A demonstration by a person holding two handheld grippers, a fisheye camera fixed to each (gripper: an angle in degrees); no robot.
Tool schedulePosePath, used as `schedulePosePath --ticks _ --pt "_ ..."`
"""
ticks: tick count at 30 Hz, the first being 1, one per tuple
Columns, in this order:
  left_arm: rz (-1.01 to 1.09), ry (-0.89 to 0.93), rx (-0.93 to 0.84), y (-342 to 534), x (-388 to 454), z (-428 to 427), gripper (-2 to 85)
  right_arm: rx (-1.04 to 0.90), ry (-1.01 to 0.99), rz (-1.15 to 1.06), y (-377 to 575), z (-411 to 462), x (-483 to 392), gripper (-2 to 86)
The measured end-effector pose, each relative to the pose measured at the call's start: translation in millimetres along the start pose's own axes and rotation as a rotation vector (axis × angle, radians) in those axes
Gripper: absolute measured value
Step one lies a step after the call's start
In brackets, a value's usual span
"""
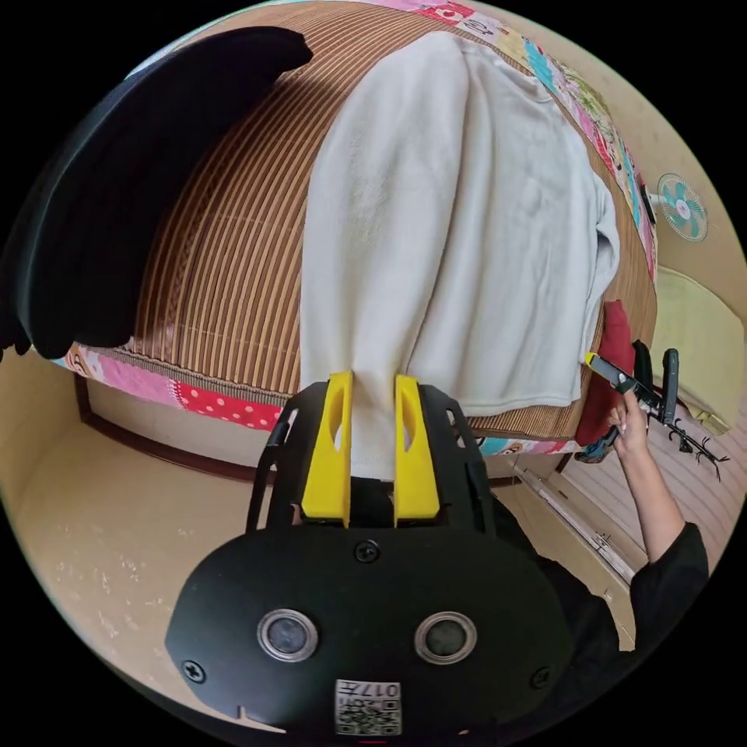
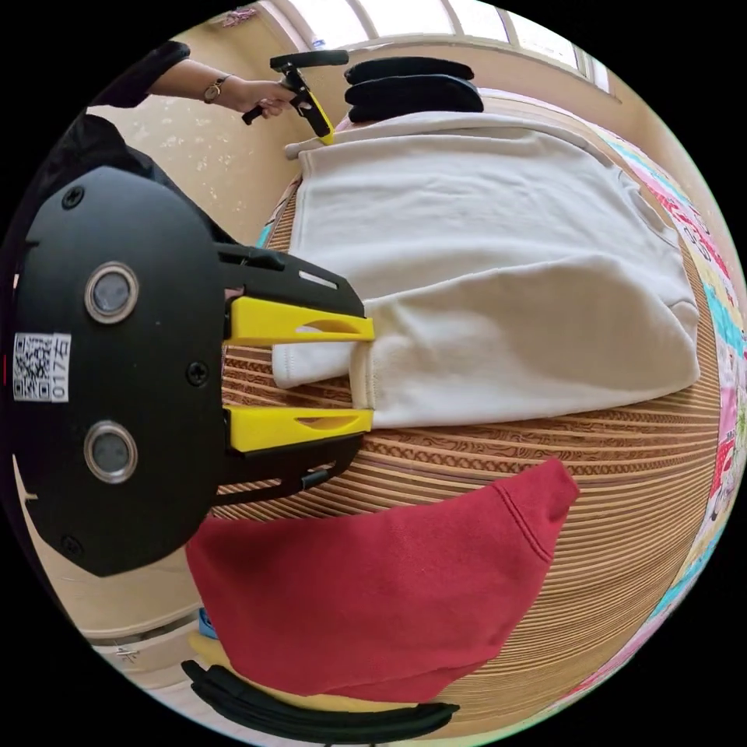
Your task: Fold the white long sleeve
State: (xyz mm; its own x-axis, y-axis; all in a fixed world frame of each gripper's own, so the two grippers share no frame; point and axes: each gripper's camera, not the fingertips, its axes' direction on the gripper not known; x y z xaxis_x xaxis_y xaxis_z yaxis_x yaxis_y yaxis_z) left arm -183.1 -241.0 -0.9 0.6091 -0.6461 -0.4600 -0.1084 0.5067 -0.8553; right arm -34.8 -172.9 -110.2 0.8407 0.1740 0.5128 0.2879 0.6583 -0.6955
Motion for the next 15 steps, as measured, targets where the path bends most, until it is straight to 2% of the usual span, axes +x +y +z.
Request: schedulePosePath --ticks 3,5,7,8,9,10,11,12,13,15 --pt "0.018 0.187 0.118 15.0 -30.3 -68.6 4.6 -0.071 -0.070 -0.153 -8.1 -45.6 6.1 6.7" --pt "-0.056 0.275 0.303 35.0 -66.5 -132.2 4.0 0.040 -0.062 -0.187 -2.7 -125.4 34.6 5.7" --pt "-0.245 0.484 0.662 83.0 -134.1 -211.5 3.6 0.197 0.021 -0.124 5.8 -197.9 70.2 5.3" --pt "-0.302 0.536 0.760 98.5 -150.7 -225.3 3.5 0.319 0.081 -0.031 15.2 -244.4 99.7 5.2" --pt "-0.418 0.599 0.944 131.1 -176.6 -244.1 2.0 0.380 0.109 0.035 21.4 -266.2 116.0 5.3" --pt "-0.523 0.585 1.082 159.5 -189.6 -253.8 1.3 0.493 0.134 0.185 36.4 -299.9 146.2 5.3" --pt "-0.561 0.556 1.119 169.1 -191.6 -255.9 1.2 0.595 0.122 0.343 53.7 -319.8 171.2 5.2" --pt "-0.615 0.484 1.131 178.6 -189.3 -255.1 1.9 0.632 0.103 0.396 60.9 -324.0 179.5 5.2" --pt "-0.609 0.435 1.072 173.1 -180.2 -247.2 3.4 0.668 0.057 0.412 67.4 -321.9 185.4 5.7" --pt "-0.515 0.390 0.908 143.8 -155.1 -222.2 6.5 0.593 -0.006 0.345 56.0 -296.3 173.9 7.0"
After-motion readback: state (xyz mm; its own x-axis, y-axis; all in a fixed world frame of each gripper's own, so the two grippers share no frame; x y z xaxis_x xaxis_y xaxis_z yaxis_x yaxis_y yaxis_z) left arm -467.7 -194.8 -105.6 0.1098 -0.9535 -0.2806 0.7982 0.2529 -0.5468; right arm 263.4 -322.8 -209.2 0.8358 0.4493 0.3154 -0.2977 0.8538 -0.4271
